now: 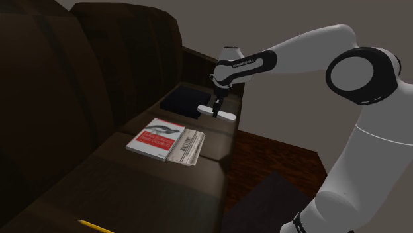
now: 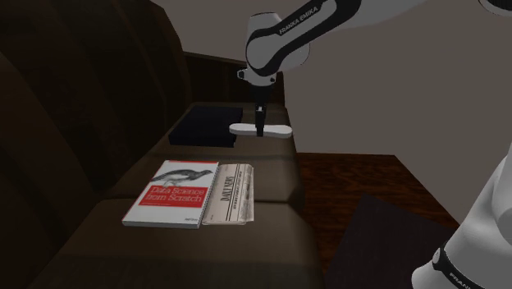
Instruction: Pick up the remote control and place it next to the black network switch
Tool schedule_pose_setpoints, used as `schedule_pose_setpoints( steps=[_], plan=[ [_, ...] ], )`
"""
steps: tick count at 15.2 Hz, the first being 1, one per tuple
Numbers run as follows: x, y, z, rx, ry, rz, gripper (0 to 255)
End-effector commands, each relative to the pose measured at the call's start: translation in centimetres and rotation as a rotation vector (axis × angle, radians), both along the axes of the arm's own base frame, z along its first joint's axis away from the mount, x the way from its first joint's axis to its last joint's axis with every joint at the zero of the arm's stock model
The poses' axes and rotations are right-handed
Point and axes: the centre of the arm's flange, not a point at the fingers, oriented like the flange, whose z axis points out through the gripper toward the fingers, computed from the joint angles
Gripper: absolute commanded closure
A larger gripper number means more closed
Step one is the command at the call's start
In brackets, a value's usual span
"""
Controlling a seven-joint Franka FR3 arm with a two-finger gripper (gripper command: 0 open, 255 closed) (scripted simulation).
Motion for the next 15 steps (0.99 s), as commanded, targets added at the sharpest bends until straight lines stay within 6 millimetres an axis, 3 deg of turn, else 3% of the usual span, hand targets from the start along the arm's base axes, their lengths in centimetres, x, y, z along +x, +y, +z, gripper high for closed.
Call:
schedule_pose_setpoints(
  steps=[1,8,15],
  plan=[
    [0.0,0.0,-1.1,0.000,-0.001,0.000,255],
    [0.0,0.0,-5.0,0.000,-0.001,0.000,255],
    [0.0,0.0,-5.0,0.000,-0.001,0.000,255]
  ],
)
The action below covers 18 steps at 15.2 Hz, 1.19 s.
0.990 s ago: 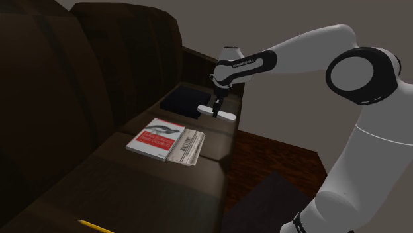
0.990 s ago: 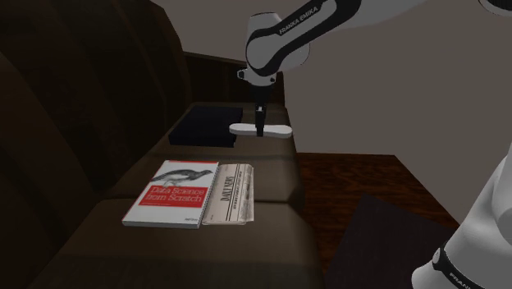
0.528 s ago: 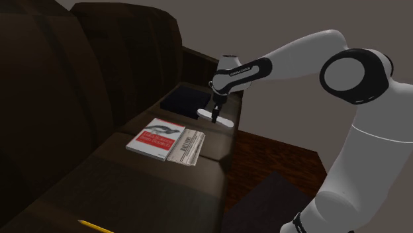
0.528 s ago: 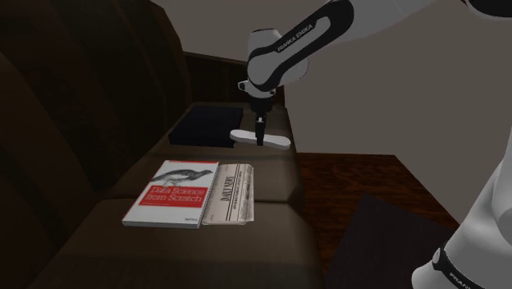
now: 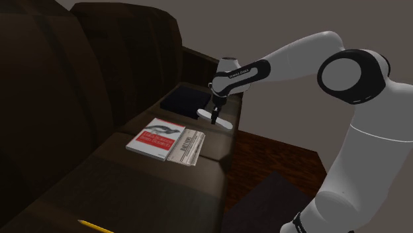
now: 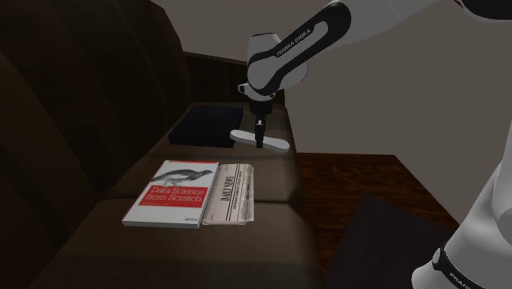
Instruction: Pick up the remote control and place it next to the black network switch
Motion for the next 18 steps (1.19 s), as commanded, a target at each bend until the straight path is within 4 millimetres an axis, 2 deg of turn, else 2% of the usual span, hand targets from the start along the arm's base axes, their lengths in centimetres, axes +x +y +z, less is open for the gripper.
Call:
schedule_pose_setpoints(
  steps=[1,6,10,18],
  plan=[
    [-0.1,0.0,-0.4,0.001,0.005,0.000,0],
    [0.0,0.0,-0.4,0.001,0.005,0.000,0],
    [-0.1,0.1,4.6,0.001,0.005,0.000,0],
    [-0.1,0.1,4.6,0.001,0.005,0.000,0]
  ],
)
